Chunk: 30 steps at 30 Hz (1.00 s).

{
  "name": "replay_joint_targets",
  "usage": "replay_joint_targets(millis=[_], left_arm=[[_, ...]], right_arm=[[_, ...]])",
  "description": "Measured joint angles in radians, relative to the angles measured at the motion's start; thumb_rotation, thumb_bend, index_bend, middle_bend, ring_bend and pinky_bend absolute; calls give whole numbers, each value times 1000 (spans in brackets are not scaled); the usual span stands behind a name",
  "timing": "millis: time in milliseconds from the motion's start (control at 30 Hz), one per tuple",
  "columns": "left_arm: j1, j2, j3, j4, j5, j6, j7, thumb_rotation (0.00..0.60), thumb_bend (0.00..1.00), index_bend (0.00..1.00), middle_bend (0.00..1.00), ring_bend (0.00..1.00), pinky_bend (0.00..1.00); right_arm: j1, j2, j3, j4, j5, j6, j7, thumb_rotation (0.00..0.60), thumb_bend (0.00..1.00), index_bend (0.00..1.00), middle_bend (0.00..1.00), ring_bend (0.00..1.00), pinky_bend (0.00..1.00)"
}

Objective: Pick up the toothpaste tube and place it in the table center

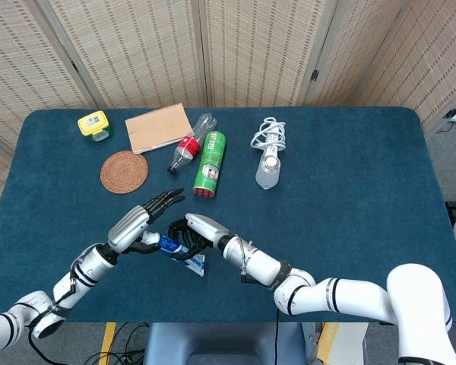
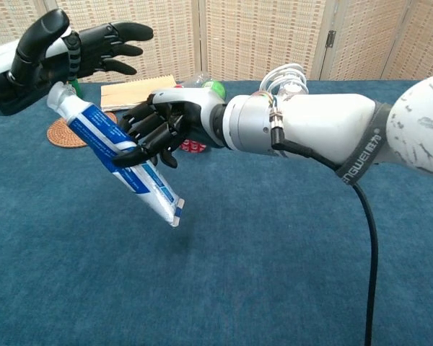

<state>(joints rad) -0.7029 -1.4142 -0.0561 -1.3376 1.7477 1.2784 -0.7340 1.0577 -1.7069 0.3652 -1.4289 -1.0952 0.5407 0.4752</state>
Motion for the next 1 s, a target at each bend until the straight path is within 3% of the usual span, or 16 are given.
replay_joint_targets(millis=[1000], left_arm=[[-48, 44, 58, -52, 4, -62, 93, 0, 22, 0, 0, 0, 150]], right_arm=[[14, -11, 14, -13, 112, 15, -87, 600, 539, 775, 702, 676, 746]])
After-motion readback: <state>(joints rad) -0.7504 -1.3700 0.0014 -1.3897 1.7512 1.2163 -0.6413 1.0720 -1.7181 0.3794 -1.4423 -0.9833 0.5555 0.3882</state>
